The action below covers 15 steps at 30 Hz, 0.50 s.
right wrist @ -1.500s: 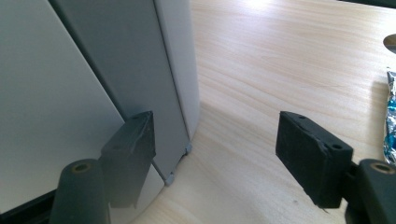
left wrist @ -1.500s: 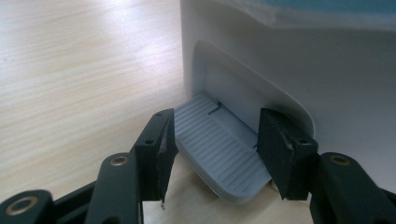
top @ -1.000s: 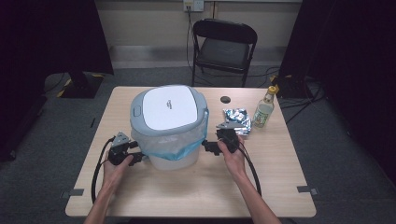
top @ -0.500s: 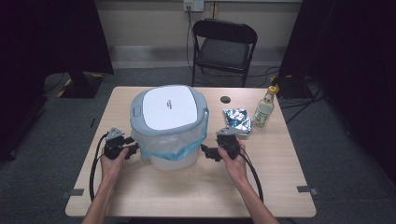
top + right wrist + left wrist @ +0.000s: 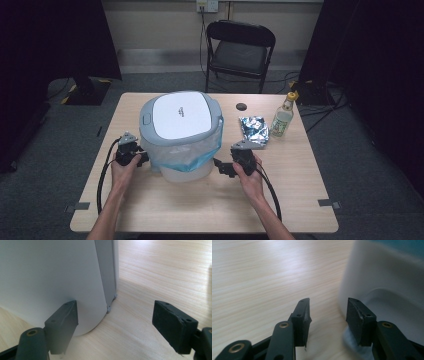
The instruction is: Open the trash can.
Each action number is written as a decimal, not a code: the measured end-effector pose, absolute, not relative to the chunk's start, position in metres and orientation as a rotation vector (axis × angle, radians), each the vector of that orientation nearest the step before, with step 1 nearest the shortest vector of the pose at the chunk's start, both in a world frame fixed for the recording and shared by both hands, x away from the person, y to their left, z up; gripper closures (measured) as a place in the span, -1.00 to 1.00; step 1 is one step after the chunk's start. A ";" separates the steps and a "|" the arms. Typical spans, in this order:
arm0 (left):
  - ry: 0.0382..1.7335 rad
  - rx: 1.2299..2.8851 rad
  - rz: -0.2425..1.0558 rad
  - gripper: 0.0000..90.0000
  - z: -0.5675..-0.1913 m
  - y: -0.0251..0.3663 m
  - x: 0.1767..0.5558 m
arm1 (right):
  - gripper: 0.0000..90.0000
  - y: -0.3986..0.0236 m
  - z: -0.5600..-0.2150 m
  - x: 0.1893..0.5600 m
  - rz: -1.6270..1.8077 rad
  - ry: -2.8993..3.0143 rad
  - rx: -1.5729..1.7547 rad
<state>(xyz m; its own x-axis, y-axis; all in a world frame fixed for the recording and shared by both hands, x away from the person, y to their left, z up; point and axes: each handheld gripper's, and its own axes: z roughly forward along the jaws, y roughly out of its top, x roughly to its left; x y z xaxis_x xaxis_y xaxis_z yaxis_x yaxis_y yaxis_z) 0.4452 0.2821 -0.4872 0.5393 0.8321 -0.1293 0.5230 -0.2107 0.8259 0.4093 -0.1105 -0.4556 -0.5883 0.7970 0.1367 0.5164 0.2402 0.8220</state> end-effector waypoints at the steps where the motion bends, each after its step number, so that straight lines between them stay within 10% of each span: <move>1: 1.099 1.891 0.437 0.20 -0.486 0.279 0.444 | -0.55 -0.111 -0.456 0.409 1.276 2.208 1.218; 15: 1.127 1.956 0.471 0.32 -0.492 0.286 0.447 | -0.60 -0.112 -0.455 0.407 1.311 2.204 1.227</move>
